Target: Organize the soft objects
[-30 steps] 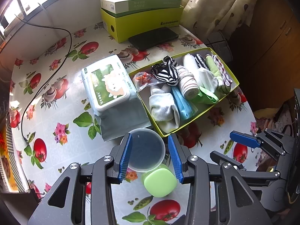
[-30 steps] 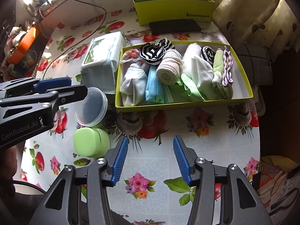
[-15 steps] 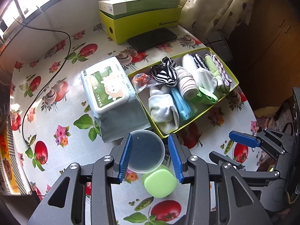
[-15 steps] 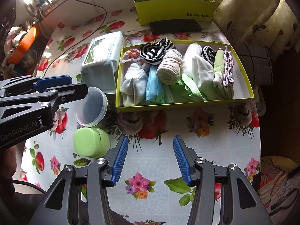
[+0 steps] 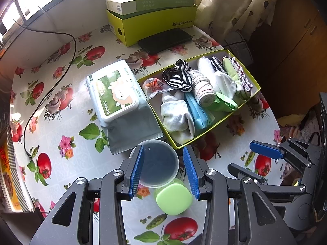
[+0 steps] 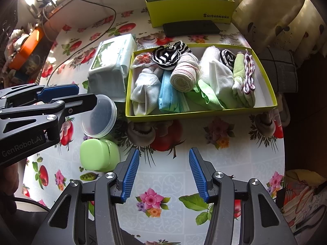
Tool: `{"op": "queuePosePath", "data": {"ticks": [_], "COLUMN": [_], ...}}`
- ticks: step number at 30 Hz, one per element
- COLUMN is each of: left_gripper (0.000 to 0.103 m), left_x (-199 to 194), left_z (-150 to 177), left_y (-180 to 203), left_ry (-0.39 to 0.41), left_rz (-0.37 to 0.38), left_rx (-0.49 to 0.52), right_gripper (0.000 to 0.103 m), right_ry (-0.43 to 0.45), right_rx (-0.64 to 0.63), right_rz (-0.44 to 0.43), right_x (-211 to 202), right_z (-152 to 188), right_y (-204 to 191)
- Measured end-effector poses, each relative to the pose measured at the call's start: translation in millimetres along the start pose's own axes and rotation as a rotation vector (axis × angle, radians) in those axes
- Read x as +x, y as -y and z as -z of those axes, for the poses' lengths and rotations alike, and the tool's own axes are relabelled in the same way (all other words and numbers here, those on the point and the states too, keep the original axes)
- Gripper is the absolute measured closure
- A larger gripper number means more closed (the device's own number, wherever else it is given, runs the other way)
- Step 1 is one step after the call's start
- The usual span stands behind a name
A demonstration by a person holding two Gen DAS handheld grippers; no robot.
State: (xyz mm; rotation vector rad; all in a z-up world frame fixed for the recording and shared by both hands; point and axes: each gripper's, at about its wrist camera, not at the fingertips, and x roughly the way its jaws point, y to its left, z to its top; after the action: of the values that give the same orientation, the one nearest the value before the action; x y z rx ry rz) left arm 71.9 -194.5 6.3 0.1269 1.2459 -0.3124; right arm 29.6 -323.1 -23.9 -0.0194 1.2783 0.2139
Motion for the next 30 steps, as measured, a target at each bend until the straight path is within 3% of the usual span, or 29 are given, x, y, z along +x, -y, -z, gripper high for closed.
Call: {"op": "queuePosePath", "data": {"ticks": [30], "left_gripper": [0.062], "left_x": [3.2], "left_z": [0.1], "left_y": [1.4], "left_ry": [0.015], "left_rz": [0.024], "left_rx": [0.011], "right_gripper": [0.052], "right_ry": [-0.006], "right_rx": [0.01], "right_rz": [-0.007], "right_x": [7.3], "right_z": [2.0], "right_y": [-1.6]}}
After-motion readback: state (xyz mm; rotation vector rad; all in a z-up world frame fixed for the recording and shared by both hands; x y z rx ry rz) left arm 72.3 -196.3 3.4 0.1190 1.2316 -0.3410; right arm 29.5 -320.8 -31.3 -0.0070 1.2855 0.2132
